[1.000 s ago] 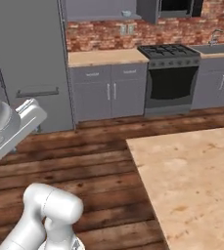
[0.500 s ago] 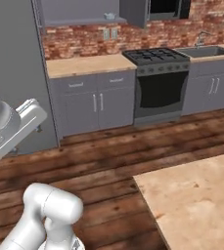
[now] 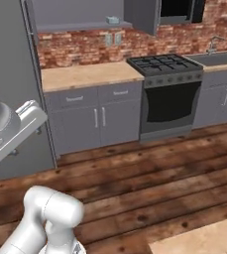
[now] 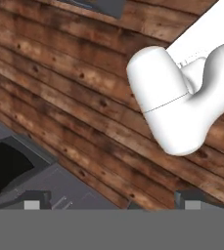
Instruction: Retrieve the tupperware and aluminum foil from the cabinet and place them on the dining counter near the plate with broccoli and shrimp to prepare for storing leftovers.
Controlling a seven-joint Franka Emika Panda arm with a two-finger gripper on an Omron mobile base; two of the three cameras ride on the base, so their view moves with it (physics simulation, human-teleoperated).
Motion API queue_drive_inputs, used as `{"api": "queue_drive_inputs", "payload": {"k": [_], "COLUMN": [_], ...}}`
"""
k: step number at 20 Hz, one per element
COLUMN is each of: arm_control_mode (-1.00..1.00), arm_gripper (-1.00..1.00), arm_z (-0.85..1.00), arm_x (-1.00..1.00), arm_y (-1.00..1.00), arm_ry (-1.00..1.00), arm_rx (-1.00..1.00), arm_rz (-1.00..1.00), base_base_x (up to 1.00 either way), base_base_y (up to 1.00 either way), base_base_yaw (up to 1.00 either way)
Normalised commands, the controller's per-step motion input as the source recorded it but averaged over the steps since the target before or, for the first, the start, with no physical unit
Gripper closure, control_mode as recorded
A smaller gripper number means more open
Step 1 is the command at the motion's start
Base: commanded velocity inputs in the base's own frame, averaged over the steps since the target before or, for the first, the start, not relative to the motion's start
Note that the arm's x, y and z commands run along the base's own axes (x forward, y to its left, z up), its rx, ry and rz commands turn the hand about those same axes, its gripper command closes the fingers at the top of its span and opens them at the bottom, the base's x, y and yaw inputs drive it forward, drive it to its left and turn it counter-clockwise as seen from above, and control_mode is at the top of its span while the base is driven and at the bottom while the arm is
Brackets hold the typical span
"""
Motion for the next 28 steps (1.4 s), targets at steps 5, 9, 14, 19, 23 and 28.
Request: {"api": "queue_drive_inputs", "payload": {"k": [5, 9, 14, 19, 23, 28], "arm_control_mode": [1.0, 1.0, 1.0, 1.0, 1.0, 1.0], "arm_gripper": [-1.0, -1.0, -1.0, -1.0, -1.0, -1.0], "arm_z": [0.0, 0.0, 0.0, 0.0, 0.0, 0.0], "arm_x": [0.0, 0.0, 0.0, 0.0, 0.0, 0.0], "arm_y": [0.0, 0.0, 0.0, 0.0, 0.0, 0.0], "arm_ry": [0.0, 0.0, 0.0, 0.0, 0.0, 0.0], "arm_rx": [0.0, 0.0, 0.0, 0.0, 0.0, 0.0], "arm_rz": [0.0, 0.0, 0.0, 0.0, 0.0, 0.0], "base_base_x": [1.0, 1.0, 1.0, 1.0, 1.0, 1.0], "base_base_y": [0.0, 0.0, -0.15, -0.44, -0.41, -0.23], "base_base_yaw": [0.02, 0.07, 0.04, 0.0, 0.0, 0.07]}}
